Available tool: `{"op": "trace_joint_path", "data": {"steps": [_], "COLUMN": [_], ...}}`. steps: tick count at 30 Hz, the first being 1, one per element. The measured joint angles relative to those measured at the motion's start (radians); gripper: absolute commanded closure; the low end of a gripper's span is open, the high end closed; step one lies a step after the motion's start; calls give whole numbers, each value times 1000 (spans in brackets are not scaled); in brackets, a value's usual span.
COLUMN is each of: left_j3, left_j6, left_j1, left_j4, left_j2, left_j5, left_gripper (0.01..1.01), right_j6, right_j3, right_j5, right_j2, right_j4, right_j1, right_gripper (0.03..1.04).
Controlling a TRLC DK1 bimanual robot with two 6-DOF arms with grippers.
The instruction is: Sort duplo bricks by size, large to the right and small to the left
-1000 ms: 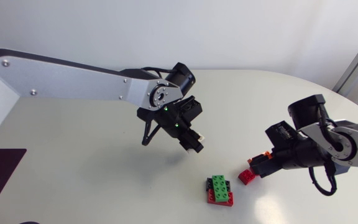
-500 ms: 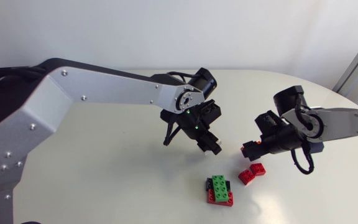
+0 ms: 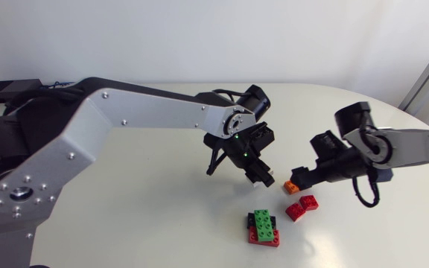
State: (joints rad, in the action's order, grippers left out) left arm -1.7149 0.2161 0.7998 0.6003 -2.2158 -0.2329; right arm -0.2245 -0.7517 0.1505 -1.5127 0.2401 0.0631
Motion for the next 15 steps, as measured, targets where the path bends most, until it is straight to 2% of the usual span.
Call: {"op": "trace_joint_path", "data": {"steps": [3,6,11,13,15], "left_j3": [-37,-87,-182,-226,-281], "left_j6": [0,0,0,0,0], "left_j1": [13,26,47,53,59], "left_j4": [22,50,90,119,153], "left_j2": [-30,-64,-117,-139,-169], "left_j5": [0,0,1,1,2], "left_gripper": [705,534,530,454,431], "right_j6": [-1,-5,-31,-41,-52], "right_j3": [12,27,95,125,152], "right_j5": [45,63,82,82,82], "right_j2": [145,252,370,404,433], "right_j4": [40,89,174,206,224], "right_j1": [-42,-73,-89,-89,-89], "right_gripper": [62,62,62,62,62]}}
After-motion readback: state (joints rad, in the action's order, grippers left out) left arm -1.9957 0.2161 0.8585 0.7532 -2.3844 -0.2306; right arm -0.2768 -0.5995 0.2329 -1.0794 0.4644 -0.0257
